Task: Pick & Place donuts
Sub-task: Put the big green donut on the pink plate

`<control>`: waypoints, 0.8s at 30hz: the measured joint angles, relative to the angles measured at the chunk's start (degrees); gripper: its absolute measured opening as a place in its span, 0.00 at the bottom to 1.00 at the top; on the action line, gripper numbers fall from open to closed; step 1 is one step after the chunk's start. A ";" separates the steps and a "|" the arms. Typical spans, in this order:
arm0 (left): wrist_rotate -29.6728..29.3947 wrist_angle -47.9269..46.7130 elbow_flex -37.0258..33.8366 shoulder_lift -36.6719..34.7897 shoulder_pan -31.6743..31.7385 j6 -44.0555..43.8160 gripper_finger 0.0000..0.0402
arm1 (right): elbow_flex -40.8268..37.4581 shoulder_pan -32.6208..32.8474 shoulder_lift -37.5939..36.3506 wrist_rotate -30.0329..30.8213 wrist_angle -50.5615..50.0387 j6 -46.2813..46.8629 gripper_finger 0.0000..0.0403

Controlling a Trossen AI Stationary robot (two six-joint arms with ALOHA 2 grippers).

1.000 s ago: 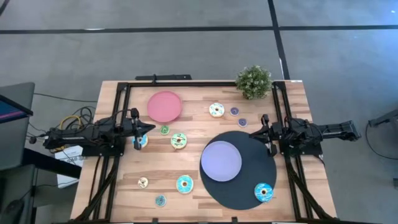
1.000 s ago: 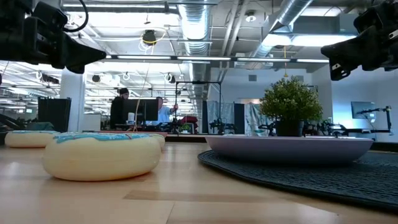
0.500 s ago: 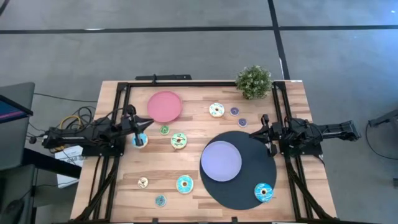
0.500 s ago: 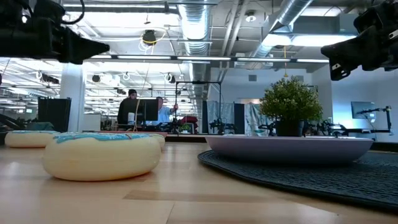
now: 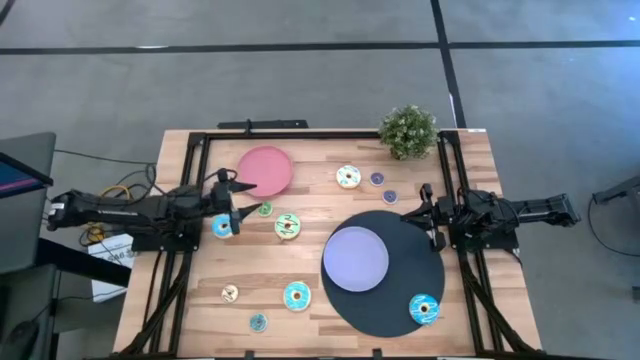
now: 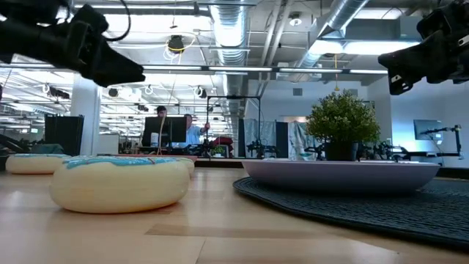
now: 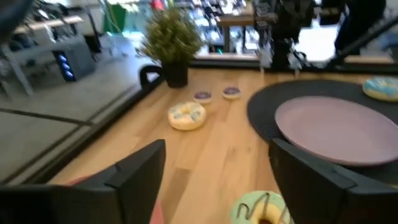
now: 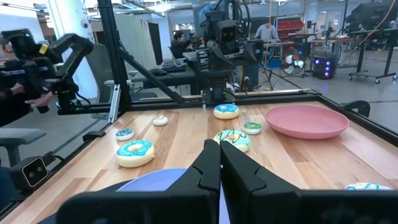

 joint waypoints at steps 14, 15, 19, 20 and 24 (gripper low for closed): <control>2.53 -14.92 22.57 30.29 -0.04 -0.23 0.80 | 0.01 0.00 0.01 0.00 0.00 0.00 0.00; 2.61 -16.69 24.56 32.39 -0.09 0.10 0.80 | 0.00 0.01 0.00 0.00 0.00 0.00 0.00; 3.37 -25.27 32.56 40.17 -0.90 4.17 0.80 | 0.01 0.01 0.00 0.00 0.00 0.00 0.00; 3.59 -27.27 34.30 42.18 -1.19 5.30 0.80 | 0.00 0.01 0.01 0.00 0.02 0.00 0.00; 5.54 -33.01 40.46 49.80 -2.28 7.53 0.80 | 0.01 0.00 0.00 0.00 0.00 0.00 0.00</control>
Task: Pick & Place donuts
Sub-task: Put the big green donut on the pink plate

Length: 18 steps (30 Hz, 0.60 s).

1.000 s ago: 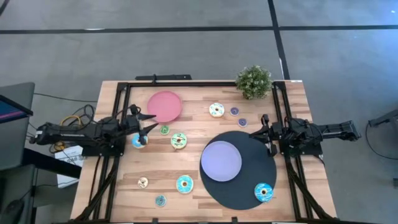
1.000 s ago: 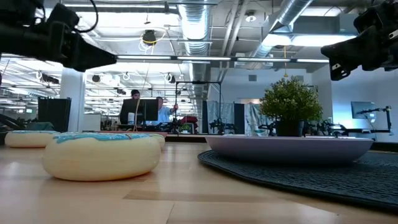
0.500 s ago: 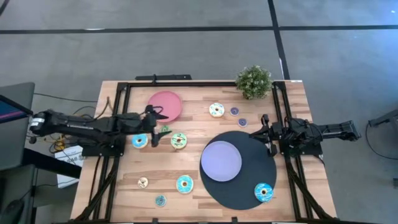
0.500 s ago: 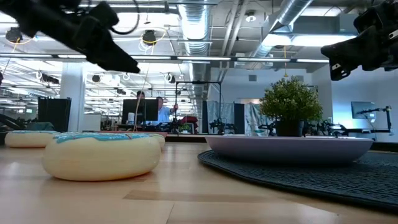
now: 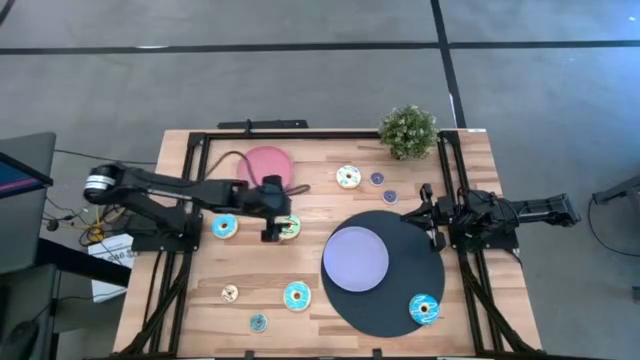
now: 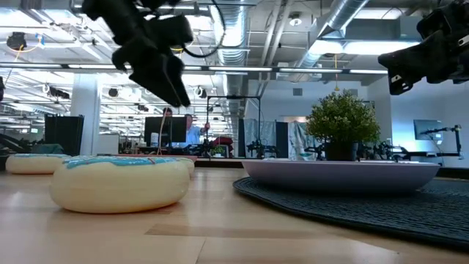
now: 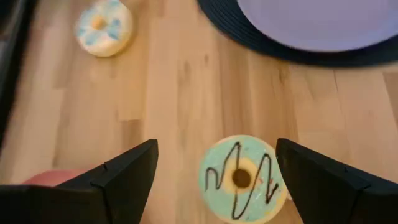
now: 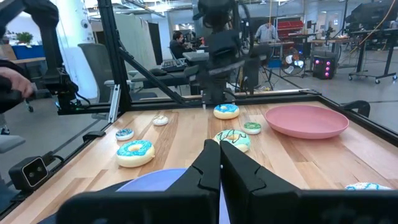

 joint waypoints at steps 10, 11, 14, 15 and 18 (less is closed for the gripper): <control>-0.12 -10.54 8.30 13.90 0.49 1.39 0.80 | 0.01 0.01 0.01 0.00 0.00 0.00 0.00; 0.37 -10.59 8.55 14.57 0.89 1.56 0.80 | -0.01 0.00 0.00 0.00 0.00 0.00 0.00; 2.11 -10.57 9.05 15.98 2.12 2.78 0.76 | 0.00 0.01 0.01 0.00 0.00 0.00 0.00; 2.30 -10.61 9.27 16.33 2.56 2.96 0.75 | -0.01 0.01 0.00 0.00 0.00 0.00 0.00; 3.52 -10.61 9.43 16.42 3.86 3.28 0.68 | 0.00 0.01 0.00 0.00 0.00 0.00 0.00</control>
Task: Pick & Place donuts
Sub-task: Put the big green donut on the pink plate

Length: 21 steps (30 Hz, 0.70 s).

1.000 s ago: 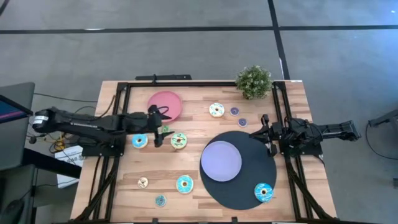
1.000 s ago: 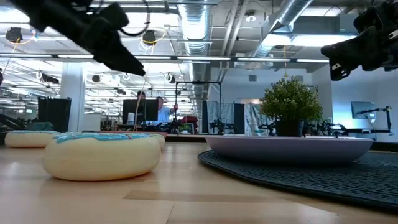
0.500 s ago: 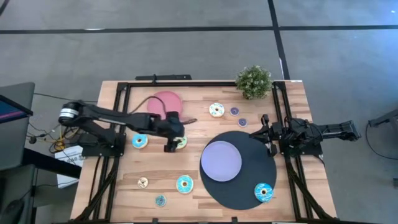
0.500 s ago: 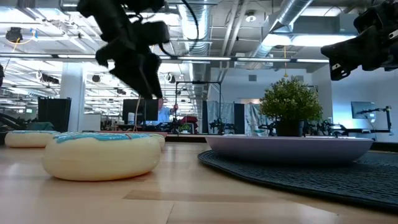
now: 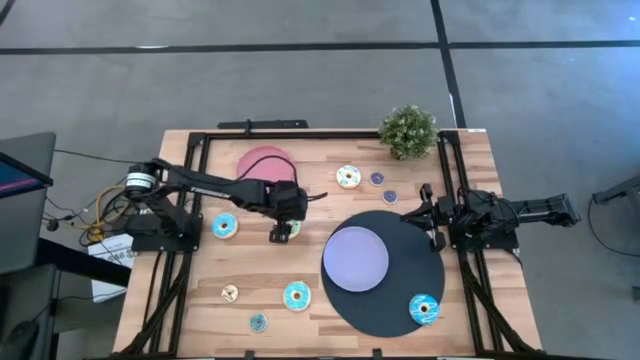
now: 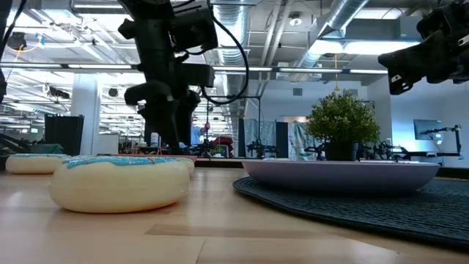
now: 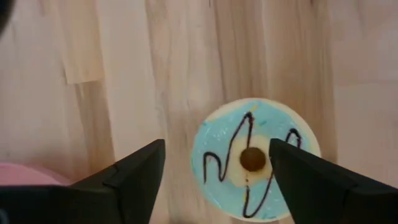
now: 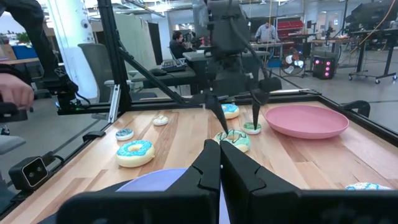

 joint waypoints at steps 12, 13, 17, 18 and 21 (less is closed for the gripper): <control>3.46 0.59 -0.42 0.00 2.20 0.47 0.56 | -0.02 0.00 0.00 0.01 0.00 0.00 0.00; 3.44 0.59 -0.42 0.00 2.20 0.48 0.56 | 0.00 0.00 0.00 0.00 0.00 0.00 0.00; 3.41 0.63 -0.42 0.00 2.20 0.40 0.58 | 0.00 0.00 0.00 0.00 0.00 0.00 0.00; 3.38 0.68 -0.44 0.00 2.20 0.39 0.59 | -0.01 0.00 0.01 0.00 0.00 0.00 0.00; 2.94 0.73 -0.44 0.00 2.20 0.40 0.62 | -0.02 0.00 0.00 0.00 0.00 0.00 0.00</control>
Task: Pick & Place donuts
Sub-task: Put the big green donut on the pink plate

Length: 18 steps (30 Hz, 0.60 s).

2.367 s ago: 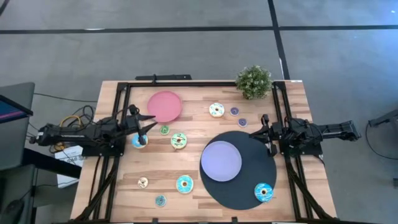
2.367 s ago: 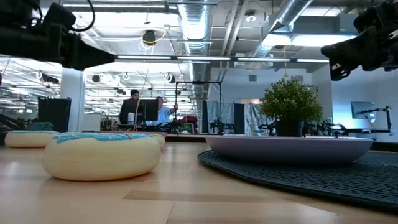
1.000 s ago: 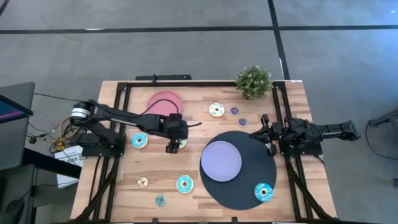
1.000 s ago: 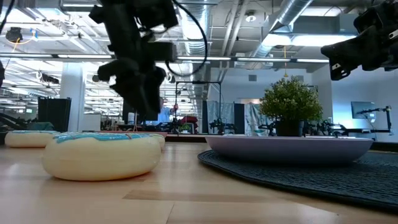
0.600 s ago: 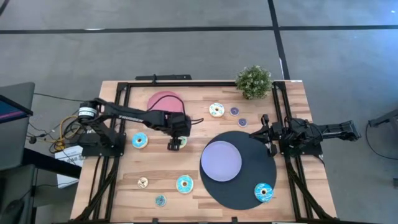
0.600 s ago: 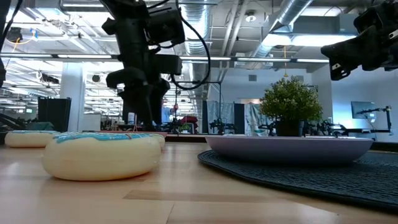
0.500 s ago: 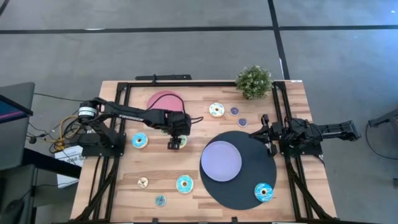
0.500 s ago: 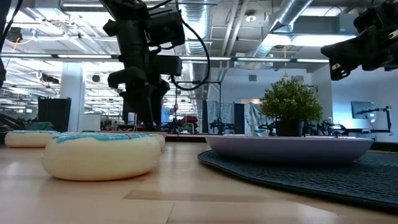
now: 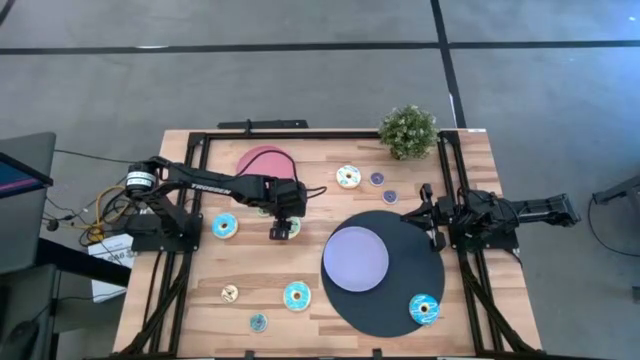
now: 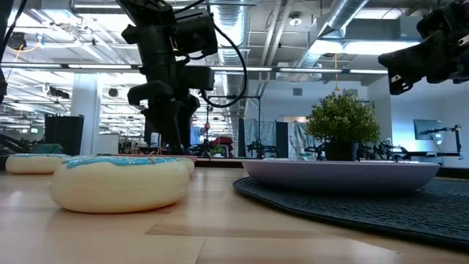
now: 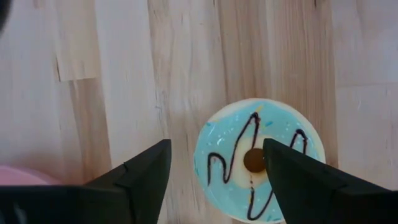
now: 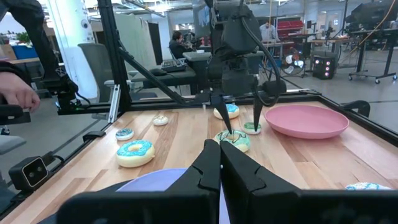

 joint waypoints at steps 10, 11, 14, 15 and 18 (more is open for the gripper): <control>-0.07 -0.38 0.00 0.61 0.00 -0.13 0.72 | 0.00 0.00 0.00 0.00 0.00 0.00 0.00; -0.23 -0.68 -0.02 0.99 0.00 -0.12 0.72 | 0.02 0.00 0.00 0.00 0.00 0.00 0.00; -2.39 -1.03 -0.07 3.11 0.00 0.07 0.72 | 0.02 0.00 0.02 0.00 0.00 0.00 0.00; -2.52 -1.04 -0.11 3.99 0.01 0.07 0.72 | 0.01 0.00 0.01 0.00 0.00 0.00 0.00; -2.38 -0.99 -0.09 5.87 0.04 0.07 0.72 | 0.01 -0.02 0.01 0.00 0.00 0.00 0.00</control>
